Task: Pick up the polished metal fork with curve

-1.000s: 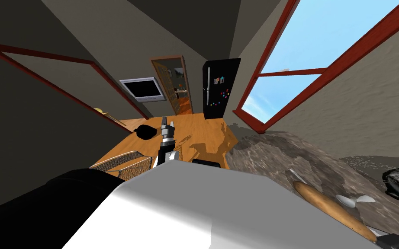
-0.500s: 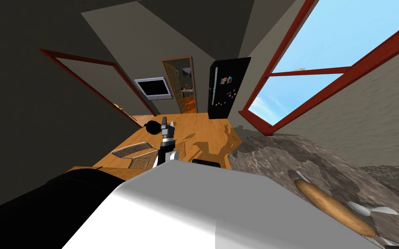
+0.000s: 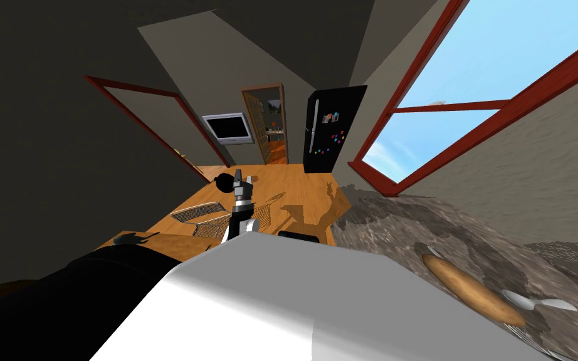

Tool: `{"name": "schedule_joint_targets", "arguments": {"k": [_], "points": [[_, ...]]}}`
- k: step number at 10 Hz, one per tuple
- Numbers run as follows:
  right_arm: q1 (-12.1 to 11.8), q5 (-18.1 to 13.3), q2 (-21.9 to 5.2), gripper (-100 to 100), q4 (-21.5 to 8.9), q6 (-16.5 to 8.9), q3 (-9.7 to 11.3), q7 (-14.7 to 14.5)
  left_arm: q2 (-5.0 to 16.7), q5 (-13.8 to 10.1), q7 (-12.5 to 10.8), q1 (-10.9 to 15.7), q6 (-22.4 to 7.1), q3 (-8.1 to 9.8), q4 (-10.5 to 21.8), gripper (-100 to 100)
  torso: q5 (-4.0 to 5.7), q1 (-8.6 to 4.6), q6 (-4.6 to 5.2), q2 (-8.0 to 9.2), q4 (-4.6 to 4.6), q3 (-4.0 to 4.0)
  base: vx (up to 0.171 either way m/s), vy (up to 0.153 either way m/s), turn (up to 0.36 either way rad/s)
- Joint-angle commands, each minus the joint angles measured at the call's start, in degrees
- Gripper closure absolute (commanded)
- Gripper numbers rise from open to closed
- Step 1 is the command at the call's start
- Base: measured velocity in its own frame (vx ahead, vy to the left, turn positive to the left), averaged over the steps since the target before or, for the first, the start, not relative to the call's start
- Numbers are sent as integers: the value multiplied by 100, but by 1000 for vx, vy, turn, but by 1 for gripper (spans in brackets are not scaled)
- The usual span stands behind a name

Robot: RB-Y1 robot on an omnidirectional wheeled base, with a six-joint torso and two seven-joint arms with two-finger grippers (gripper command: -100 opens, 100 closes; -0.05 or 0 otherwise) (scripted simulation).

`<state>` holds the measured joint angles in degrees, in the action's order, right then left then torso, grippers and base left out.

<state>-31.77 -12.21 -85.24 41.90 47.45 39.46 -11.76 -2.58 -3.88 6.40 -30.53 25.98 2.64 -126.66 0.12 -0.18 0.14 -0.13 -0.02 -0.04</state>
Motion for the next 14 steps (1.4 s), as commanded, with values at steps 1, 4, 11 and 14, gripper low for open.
{"name": "schedule_joint_targets", "arguments": {"k": [1,4,11,14], "points": [[0,0,0,100,0,0,0,0,0,0,0,0,0,0,0,0,0,0,0,0,0,0,0,0,0],[-1,-1,2,0,2,3,2,0,0,0,0,0,0,0,0,0,-1,-2,-1,-4,0,-2,0,0,0],[-77,-1261,264,100,113,521,-1240,-229,1,0,0,-3,0,2,0,0,10,-26,11,-46,9,-26,146,-33,-267],[-105,-1782,351,100,154,693,-1691,-306,1,0,0,-3,0,2,0,0,11,-23,6,-51,10,-28,118,-9,-202]]}}
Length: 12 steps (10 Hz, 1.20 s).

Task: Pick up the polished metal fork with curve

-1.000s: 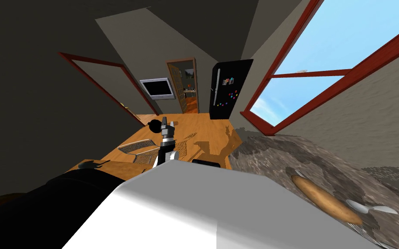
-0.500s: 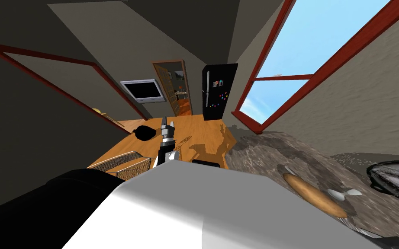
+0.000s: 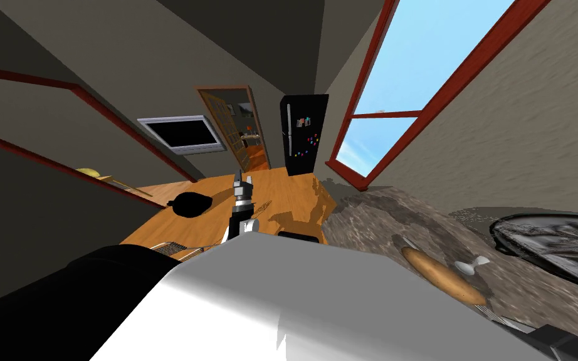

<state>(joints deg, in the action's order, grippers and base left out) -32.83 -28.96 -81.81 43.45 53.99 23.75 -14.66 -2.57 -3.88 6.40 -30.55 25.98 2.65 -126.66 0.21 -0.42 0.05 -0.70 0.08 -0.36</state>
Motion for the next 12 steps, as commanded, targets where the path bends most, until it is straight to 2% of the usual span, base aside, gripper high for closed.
{"name": "schedule_joint_targets", "arguments": {"k": [1,2,3,4,5,6,7,8,9,10,11,12], "points": [[1,-286,8,100,-2,39,-175,-17,0,0,0,0,0,0,0,0,0,0,0,0,0,0,78,4,16],[-28,-463,95,100,39,211,-395,-93,0,0,0,2,0,-1,0,0,0,2,-14,10,-3,6,163,-20,-356],[-28,-649,95,100,39,211,-555,-93,0,0,0,-2,0,1,0,0,2,-1,12,-3,1,-1,153,-4,-254],[-28,-804,95,100,39,211,-624,-93,0,0,0,0,0,0,0,0,0,1,-4,-2,1,-2,54,2,15],[-56,-971,181,100,80,382,-855,-170,0,0,0,2,0,-1,0,0,1,-1,-16,16,-3,8,153,-18,-306],[-56,-1163,181,100,80,382,-1008,-170,0,0,0,-1,0,1,0,0,2,-5,6,0,0,1,148,0,-270],[-56,-1324,181,100,80,382,-1073,-170,0,0,0,0,0,0,0,0,1,-1,-4,2,1,0,52,11,-17],[-85,-1507,268,100,121,553,-1291,-247,0,0,0,2,0,-1,0,0,1,0,-15,19,-4,10,135,21,-288],[-85,-1665,268,100,121,553,-1474,-247,0,0,0,-1,0,0,0,0,1,7,4,8,-1,5,147,29,-252],[-85,-1842,268,100,121,553,-1522,-247,0,0,0,1,0,0,0,0,-2,8,-6,3,0,1,69,5,-37],[-113,-2029,355,100,162,725,-1735,-324,0,0,0,2,0,-1,0,0,-2,0,-14,17,-4,9,134,-24,-306],[-113,-2203,355,100,162,725,-1901,-324,1,0,0,0,0,1,0,0,0,-8,5,8,-1,5,144,3,-256]]}}
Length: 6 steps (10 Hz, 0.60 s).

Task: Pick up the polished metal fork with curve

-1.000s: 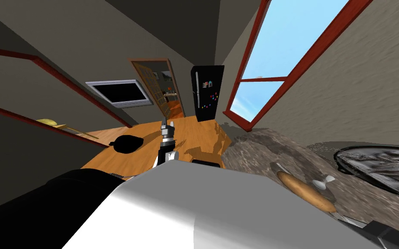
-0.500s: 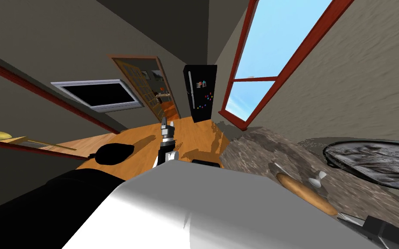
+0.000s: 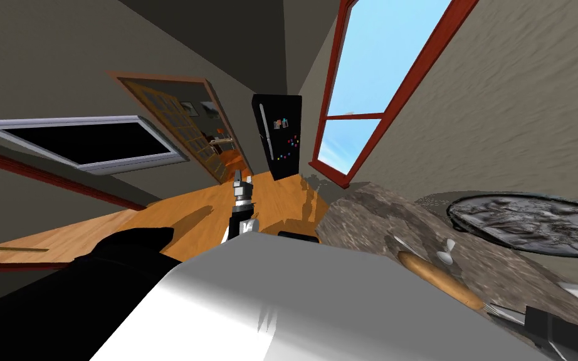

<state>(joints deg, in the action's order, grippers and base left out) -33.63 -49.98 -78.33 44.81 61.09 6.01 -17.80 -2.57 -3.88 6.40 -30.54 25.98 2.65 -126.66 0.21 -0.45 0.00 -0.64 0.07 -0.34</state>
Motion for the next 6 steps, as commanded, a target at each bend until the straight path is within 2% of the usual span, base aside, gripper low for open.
{"name": "schedule_joint_targets", "arguments": {"k": [1,2,3,4,5,6], "points": [[-33,-259,7,100,26,15,-197,-10,0,0,0,0,0,0,0,0,0,0,0,0,0,0,65,24,-35],[-62,-444,94,100,67,187,-411,-87,0,0,0,1,0,-1,0,0,-2,5,-9,14,-4,8,137,33,-263],[-62,-615,94,100,67,187,-581,-87,0,0,0,-1,0,0,0,0,-2,13,8,3,-1,3,139,35,-296],[-62,-777,94,100,67,187,-646,-87,0,0,0,0,0,0,0,0,-5,14,5,4,-1,2,65,21,-60],[-90,-952,181,100,108,358,-876,-164,0,0,0,2,0,-1,0,0,-4,7,-7,17,-5,10,134,8,-267],[-90,-1116,181,100,108,358,-1056,-164,0,0,0,-1,0,0,0,0,-3,5,9,5,-2,4,140,38,-278]]}}
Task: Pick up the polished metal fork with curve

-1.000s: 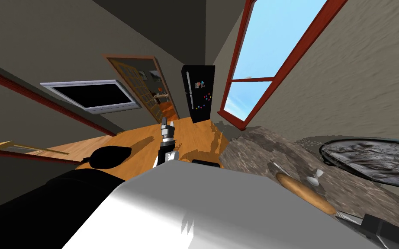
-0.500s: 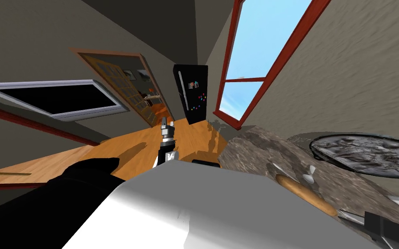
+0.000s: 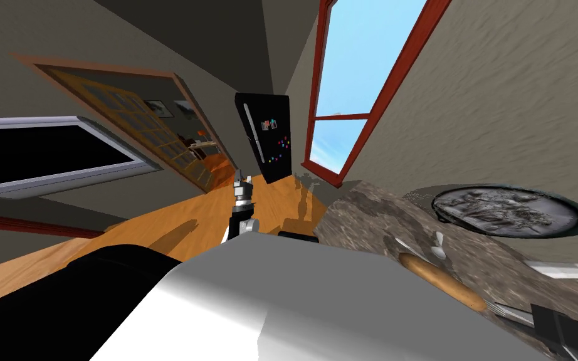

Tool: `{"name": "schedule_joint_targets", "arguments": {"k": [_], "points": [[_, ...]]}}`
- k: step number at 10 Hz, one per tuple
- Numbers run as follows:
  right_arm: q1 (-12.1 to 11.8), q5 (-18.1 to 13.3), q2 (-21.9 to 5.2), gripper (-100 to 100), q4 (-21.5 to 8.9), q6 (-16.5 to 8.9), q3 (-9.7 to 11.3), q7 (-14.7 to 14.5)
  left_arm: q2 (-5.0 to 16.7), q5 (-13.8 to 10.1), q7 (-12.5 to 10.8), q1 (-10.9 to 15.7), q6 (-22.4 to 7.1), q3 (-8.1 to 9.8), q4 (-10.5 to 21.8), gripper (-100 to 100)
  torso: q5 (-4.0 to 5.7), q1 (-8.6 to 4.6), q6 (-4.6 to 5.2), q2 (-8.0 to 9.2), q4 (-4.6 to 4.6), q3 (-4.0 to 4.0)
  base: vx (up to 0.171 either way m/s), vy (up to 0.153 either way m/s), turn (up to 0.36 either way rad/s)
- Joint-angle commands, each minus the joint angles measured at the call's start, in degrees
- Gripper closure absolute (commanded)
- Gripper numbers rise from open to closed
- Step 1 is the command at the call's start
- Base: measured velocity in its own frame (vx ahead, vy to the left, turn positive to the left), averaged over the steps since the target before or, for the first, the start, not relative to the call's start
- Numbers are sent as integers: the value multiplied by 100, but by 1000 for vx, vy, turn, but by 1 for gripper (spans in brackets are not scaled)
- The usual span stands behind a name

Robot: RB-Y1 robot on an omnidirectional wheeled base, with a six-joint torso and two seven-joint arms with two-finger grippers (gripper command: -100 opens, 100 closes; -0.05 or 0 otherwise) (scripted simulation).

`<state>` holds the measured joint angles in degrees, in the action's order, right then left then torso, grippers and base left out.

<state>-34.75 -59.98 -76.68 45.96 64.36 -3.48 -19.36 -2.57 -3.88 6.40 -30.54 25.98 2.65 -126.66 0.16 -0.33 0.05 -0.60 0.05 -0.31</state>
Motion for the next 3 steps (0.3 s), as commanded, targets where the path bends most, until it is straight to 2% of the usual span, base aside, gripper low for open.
{"name": "schedule_joint_targets", "arguments": {"k": [1,2,3], "points": [[22,-286,16,100,-7,31,-147,-8,0,0,0,0,0,0,0,0,0,0,0,0,0,0,66,33,-47],[6,-175,14,100,-4,26,-96,-8,0,0,0,2,0,-1,0,0,0,-3,-11,13,-3,7,20,9,7],[9,-195,14,0,-4,27,-106,-6,0,0,0,2,0,-1,0,0,3,-10,-10,27,-6,15,6,2,2]]}}
